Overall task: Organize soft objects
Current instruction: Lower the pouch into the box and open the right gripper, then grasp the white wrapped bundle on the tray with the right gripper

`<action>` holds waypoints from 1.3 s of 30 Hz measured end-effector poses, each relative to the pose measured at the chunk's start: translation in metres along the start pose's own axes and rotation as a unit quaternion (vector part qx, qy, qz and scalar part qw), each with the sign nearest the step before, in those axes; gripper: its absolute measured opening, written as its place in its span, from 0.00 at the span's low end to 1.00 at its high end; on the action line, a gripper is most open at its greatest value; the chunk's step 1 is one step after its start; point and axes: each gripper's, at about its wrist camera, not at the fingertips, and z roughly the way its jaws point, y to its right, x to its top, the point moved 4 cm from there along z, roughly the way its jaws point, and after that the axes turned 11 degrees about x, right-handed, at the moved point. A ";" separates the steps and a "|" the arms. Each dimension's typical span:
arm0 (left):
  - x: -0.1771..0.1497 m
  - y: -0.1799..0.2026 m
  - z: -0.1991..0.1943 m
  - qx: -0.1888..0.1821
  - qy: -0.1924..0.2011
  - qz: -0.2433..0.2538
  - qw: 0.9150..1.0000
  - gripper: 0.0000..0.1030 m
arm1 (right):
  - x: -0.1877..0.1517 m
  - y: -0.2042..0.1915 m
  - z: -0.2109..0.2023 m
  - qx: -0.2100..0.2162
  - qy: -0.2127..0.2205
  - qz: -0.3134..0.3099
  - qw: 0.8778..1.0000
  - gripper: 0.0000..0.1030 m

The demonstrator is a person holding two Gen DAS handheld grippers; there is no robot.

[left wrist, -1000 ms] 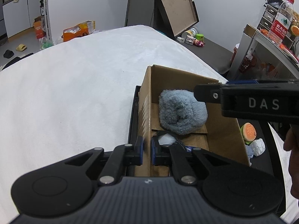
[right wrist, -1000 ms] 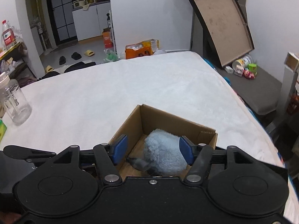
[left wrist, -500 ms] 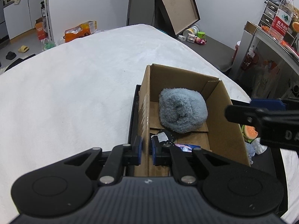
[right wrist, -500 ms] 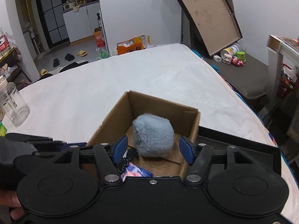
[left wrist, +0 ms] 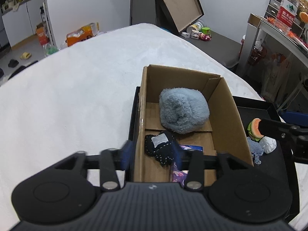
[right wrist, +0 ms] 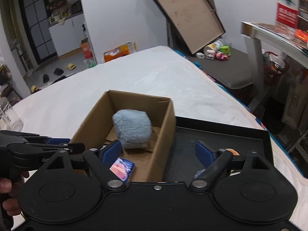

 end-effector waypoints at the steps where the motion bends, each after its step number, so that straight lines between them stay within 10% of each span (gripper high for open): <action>1: 0.000 0.002 -0.002 0.004 0.007 0.004 1.000 0.58 | -0.002 0.003 -0.002 -0.003 0.002 0.004 1.000 0.85; 22: 0.003 0.039 0.004 0.036 0.003 0.056 0.998 0.80 | -0.046 0.067 -0.010 -0.030 0.001 0.078 0.996 0.97; 39: 0.007 0.053 0.018 0.068 -0.004 0.078 0.995 0.85 | -0.070 0.120 0.011 -0.067 -0.008 0.115 0.991 0.85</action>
